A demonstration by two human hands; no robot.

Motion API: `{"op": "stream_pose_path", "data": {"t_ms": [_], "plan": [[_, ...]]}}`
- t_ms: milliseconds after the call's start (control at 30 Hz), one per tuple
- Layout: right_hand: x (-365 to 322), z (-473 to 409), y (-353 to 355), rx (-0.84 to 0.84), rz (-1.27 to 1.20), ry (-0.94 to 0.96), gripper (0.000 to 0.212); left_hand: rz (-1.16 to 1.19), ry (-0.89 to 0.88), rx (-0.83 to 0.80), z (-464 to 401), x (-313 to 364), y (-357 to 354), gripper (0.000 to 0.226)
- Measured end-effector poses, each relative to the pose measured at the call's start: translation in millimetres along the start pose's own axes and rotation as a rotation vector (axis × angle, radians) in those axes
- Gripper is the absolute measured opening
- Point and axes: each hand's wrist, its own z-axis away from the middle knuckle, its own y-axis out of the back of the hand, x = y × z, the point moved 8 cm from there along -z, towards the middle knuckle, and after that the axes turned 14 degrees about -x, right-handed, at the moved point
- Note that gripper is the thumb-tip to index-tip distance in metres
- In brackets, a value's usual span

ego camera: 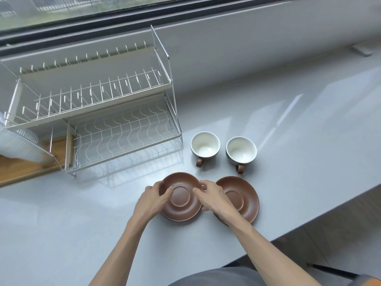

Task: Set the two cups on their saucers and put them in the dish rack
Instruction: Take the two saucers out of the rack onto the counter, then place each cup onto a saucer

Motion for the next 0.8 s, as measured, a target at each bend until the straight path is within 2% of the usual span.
{"op": "stream_pose_path", "data": {"t_ms": [100,167,300,400,500,600,667,800], "plan": [[-12.7,7.1,12.2,0.033,0.059,0.041,0.055,-0.333,-0.001,0.081,1.9,16.8,7.7,0.059],[-17.6,11.4,25.6,0.078,0.184,0.065,0.050,-0.476,-0.049,0.155,6.5,40.9,12.2,0.053],[-25.2,31.9,69.3,0.346,0.399,0.165,0.041,-0.682,-0.212,0.303,14.3,102.1,8.4,0.049],[-25.0,50.2,106.3,0.590,0.421,0.256,0.035,-0.684,-0.443,0.393,17.2,146.7,-5.6,0.040],[-13.9,55.5,138.7,0.726,0.438,0.259,0.037,-0.689,-0.589,0.421,12.3,182.6,-24.9,0.045],[5.5,47.5,162.3,0.739,0.399,0.185,0.043,-0.653,-0.654,0.382,3.0,208.3,-46.0,0.050],[16.7,41.2,172.0,0.714,0.359,0.153,0.047,-0.563,-0.635,0.332,-4.0,217.5,-57.5,0.053],[34.3,24.6,179.7,0.621,0.200,0.126,0.051,-0.162,-0.500,0.149,-20.9,218.7,-74.7,0.059]]}}
